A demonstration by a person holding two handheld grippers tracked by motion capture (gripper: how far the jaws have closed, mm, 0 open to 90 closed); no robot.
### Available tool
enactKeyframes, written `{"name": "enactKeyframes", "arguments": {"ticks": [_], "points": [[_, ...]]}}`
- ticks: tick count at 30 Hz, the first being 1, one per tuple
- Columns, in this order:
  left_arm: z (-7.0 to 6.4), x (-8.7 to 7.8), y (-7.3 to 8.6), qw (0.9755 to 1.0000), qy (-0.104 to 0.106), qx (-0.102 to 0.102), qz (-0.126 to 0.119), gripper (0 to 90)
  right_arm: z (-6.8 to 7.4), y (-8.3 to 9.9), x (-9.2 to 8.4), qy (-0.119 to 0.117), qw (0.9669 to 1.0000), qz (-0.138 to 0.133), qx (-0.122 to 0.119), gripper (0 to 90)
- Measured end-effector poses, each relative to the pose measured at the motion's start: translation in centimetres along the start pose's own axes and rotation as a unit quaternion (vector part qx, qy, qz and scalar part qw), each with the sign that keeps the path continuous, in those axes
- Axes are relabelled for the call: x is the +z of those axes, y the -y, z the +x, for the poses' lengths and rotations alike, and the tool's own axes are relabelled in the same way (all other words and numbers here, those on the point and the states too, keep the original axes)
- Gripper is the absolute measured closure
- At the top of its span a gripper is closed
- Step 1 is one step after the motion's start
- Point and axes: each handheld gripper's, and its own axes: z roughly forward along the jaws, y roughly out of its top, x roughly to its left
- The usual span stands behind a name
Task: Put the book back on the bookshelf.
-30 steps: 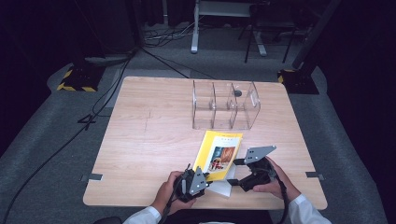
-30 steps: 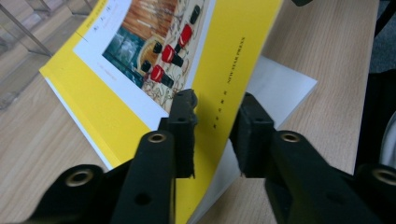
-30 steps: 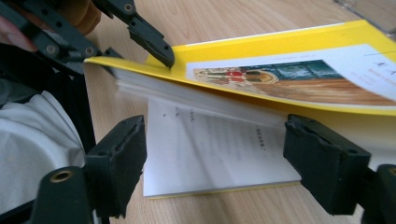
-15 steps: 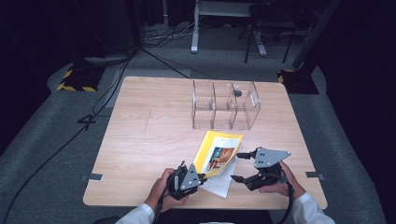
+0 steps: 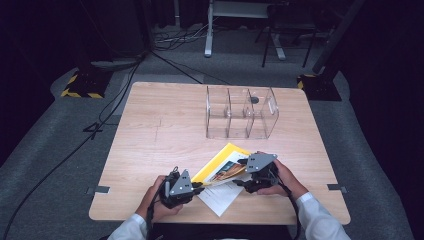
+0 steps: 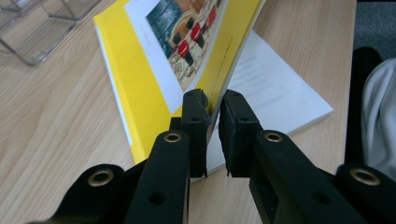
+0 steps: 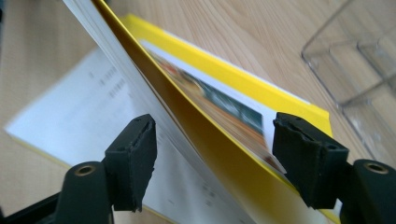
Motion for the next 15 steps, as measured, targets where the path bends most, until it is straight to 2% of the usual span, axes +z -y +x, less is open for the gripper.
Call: {"name": "enactKeyframes", "arguments": {"ticks": [2,5,7,9,10,11,13,15], "points": [[0.8,-0.5,0.4,1.0000,0.002,-0.007,0.004,80.2,-0.5,0.6,0.4,0.004,0.9999,0.005,0.013,35.6],[1.8,-1.1,0.9,0.9998,0.001,-0.018,0.005,78.5,-0.7,1.5,0.7,0.014,0.9998,0.005,0.012,48.6],[2.4,-1.4,1.1,0.9997,-0.008,-0.021,0.006,77.2,-0.8,2.0,0.7,0.019,0.9996,-0.011,0.016,58.2],[3.4,-1.7,1.0,0.9991,-0.020,-0.036,0.002,75.6,-0.8,2.0,0.6,0.024,0.9989,-0.031,0.024,64.5],[3.4,-1.7,1.0,0.9991,-0.020,-0.036,0.002,73.8,-0.8,2.0,0.6,0.024,0.9989,-0.031,0.024,64.5],[3.8,-1.8,1.1,0.9986,-0.030,-0.042,0.003,73.8,-0.6,1.9,0.7,0.031,0.9987,-0.036,0.018,67.1],[4.1,-2.0,1.2,0.9981,-0.032,-0.052,-0.001,69.1,0.0,1.4,0.9,0.043,0.9984,-0.037,-0.003,72.1],[4.0,-2.1,1.2,0.9977,-0.036,-0.058,-0.004,60.7,0.5,1.1,1.2,0.048,0.9981,-0.034,-0.017,74.3]]}}
